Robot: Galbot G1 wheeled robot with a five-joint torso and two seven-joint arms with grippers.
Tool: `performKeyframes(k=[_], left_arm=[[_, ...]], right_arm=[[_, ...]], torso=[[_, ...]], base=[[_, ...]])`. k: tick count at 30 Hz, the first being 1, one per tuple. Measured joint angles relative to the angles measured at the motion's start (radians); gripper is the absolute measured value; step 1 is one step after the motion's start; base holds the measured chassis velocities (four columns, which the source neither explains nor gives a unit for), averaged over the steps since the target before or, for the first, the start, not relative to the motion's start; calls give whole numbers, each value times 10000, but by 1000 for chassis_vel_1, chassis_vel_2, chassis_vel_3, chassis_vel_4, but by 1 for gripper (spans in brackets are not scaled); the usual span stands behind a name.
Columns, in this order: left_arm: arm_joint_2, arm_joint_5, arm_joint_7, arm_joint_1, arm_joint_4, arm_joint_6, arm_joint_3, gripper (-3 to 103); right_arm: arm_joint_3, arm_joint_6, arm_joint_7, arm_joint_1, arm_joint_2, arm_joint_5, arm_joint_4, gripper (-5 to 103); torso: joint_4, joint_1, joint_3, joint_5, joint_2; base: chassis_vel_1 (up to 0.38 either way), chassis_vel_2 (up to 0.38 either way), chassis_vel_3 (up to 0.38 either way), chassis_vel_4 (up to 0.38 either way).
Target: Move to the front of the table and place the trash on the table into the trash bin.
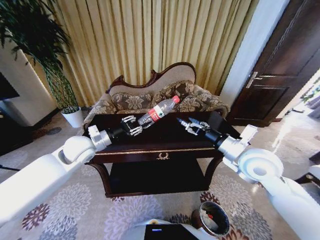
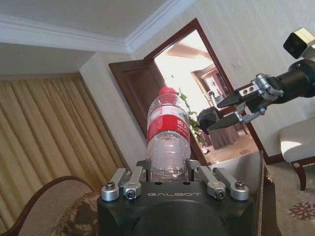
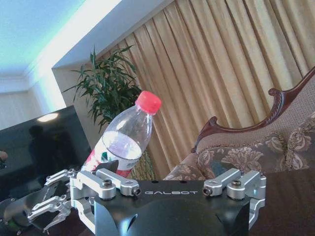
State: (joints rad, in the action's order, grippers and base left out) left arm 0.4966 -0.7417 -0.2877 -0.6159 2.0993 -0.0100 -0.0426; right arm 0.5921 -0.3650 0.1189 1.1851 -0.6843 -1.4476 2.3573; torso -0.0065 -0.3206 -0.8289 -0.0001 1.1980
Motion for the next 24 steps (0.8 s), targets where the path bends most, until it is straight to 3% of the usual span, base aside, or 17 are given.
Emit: performKeyframes(k=[24], left_arm=[[316, 69, 88, 549, 69, 173, -926, 37]], right_arm=[[-71, 44, 0, -12, -408, 55, 52, 100]], torso=[[1, 0, 0, 1, 0]], base=[[0, 0, 0, 0]])
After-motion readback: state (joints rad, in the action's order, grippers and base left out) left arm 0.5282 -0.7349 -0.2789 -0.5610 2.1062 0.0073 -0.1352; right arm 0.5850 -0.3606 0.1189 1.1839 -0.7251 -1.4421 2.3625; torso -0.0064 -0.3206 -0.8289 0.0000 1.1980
